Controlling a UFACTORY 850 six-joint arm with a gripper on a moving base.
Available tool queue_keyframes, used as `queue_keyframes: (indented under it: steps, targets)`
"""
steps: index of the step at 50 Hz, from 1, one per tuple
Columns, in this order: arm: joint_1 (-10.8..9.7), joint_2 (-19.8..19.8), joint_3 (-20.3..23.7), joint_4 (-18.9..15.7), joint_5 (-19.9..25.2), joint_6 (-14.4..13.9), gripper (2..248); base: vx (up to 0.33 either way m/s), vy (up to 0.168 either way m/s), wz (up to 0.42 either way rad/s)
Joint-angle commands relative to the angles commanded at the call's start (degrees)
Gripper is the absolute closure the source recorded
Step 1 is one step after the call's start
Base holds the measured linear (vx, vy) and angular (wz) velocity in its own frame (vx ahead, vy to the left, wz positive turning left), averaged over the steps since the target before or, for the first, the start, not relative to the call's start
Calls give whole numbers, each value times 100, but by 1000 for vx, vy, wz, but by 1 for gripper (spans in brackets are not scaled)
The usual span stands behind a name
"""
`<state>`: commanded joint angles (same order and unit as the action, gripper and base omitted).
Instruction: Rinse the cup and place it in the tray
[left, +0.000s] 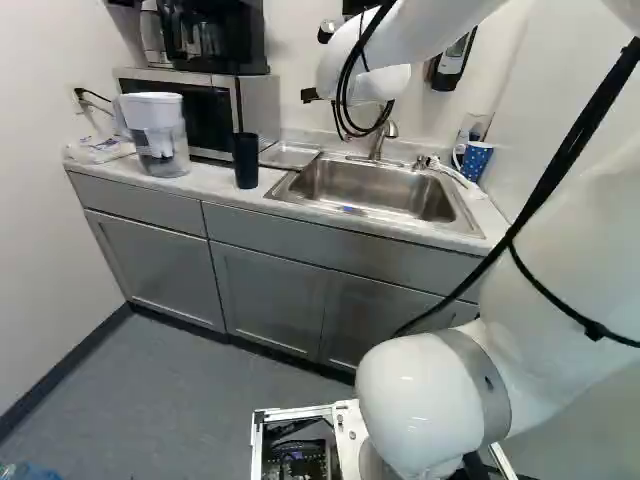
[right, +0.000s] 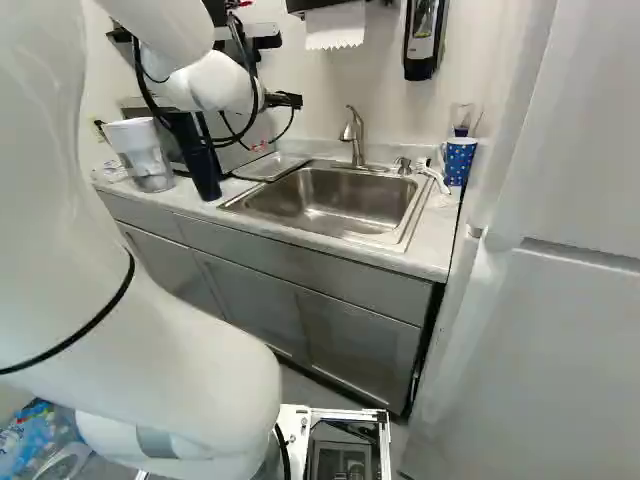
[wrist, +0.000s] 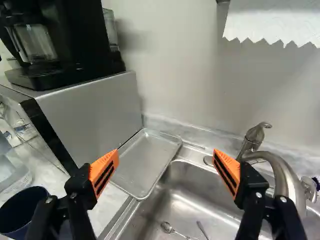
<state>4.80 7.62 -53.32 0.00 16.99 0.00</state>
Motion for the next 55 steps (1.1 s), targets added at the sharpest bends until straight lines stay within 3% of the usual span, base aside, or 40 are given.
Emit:
queue_keyframes:
  steps: [29, 55]
  targets:
    - [-25, -168, -158, 0, 0, 0, 3, 0, 0, 0]
    - [-211, -527, -503, 0, -25, 0, 3, 0, 0, 0]
